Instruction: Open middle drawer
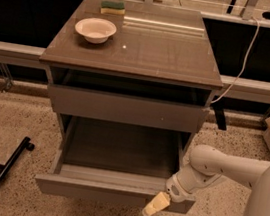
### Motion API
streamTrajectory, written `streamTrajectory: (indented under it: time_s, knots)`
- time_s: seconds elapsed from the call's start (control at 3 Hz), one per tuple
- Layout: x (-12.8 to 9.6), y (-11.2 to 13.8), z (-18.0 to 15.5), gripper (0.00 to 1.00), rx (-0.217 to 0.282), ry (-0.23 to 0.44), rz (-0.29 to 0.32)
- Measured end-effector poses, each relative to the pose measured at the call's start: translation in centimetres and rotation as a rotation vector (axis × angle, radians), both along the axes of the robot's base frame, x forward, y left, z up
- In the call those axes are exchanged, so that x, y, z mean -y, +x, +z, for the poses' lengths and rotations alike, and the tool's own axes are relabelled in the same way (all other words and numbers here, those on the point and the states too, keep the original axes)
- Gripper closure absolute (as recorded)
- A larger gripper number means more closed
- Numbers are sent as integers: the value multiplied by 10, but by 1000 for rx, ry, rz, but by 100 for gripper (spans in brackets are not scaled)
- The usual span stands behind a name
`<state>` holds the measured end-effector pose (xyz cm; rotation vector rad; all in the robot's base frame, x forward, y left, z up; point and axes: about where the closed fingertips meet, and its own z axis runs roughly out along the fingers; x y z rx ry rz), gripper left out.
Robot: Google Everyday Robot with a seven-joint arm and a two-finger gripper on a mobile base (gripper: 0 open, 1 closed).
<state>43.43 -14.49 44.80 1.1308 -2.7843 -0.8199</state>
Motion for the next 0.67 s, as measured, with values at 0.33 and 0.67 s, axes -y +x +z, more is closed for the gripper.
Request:
streamTrajectory:
  time_s: [0.33, 0.67]
  knots:
    - [0, 0, 5, 15, 0, 0, 0]
    - [0, 0, 9, 0, 0, 0, 0]
